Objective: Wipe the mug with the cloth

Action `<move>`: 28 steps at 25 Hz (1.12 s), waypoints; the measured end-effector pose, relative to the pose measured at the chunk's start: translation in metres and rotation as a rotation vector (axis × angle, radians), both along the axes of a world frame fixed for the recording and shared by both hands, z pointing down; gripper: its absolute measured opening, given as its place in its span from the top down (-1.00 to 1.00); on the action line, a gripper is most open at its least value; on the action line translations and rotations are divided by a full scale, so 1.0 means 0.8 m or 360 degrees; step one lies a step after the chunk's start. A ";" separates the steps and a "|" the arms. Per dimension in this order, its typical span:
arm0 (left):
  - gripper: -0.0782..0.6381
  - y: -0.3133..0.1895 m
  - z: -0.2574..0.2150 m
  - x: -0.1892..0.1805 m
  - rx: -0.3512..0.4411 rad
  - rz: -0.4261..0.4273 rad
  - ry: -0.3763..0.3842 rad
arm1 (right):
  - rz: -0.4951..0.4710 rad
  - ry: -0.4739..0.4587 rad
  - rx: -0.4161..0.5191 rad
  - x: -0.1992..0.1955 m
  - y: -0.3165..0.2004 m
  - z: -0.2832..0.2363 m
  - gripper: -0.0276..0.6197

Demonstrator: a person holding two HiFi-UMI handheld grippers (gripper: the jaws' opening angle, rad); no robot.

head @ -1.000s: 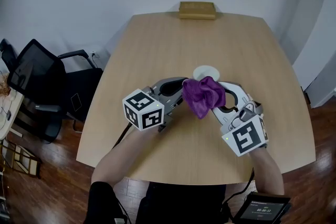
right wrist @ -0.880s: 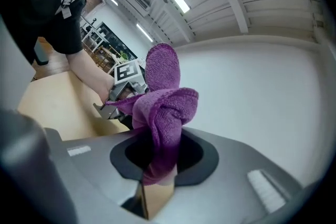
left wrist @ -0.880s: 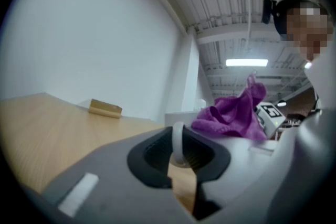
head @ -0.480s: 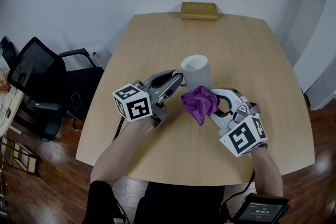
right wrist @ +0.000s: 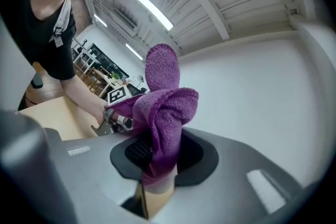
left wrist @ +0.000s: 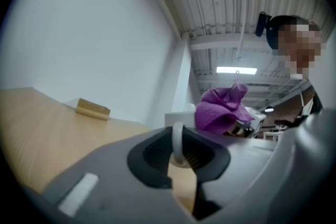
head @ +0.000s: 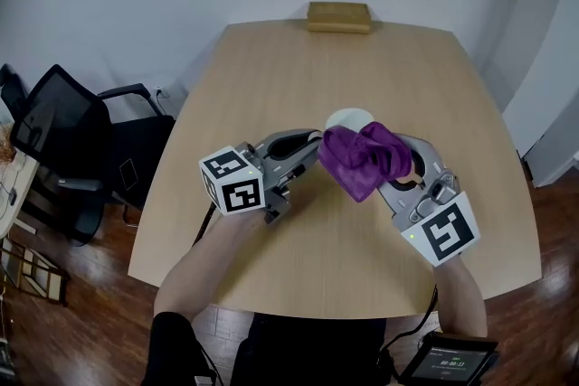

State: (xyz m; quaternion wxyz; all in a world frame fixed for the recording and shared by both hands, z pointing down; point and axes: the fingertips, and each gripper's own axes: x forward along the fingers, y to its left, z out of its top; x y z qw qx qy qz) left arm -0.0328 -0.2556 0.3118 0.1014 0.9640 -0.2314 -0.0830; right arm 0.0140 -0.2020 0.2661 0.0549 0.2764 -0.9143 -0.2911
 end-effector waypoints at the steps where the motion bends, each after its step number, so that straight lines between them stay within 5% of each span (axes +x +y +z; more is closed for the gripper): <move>1: 0.60 -0.001 -0.002 -0.001 -0.0008 -0.0006 0.0006 | -0.0005 0.0056 -0.0001 -0.005 0.000 0.008 0.68; 10: 0.60 -0.020 -0.013 -0.043 -0.0025 -0.0046 0.0129 | -0.0088 0.0647 -0.0032 -0.038 0.001 0.095 0.68; 13: 0.60 -0.021 -0.017 -0.050 0.0000 -0.0026 0.0152 | -0.0180 0.0537 -0.0016 -0.033 0.012 0.071 0.68; 19: 0.60 -0.002 -0.016 -0.028 0.0076 0.0117 0.0073 | -0.0080 -0.0150 0.0045 0.020 0.018 -0.029 0.68; 22: 0.60 0.011 -0.013 -0.011 0.0099 0.0194 0.0027 | -0.0083 -0.0153 0.0116 0.018 0.021 -0.035 0.67; 28: 0.60 0.012 -0.011 -0.011 0.0106 0.0215 0.0033 | -0.0078 0.0099 0.0108 -0.005 0.015 -0.001 0.68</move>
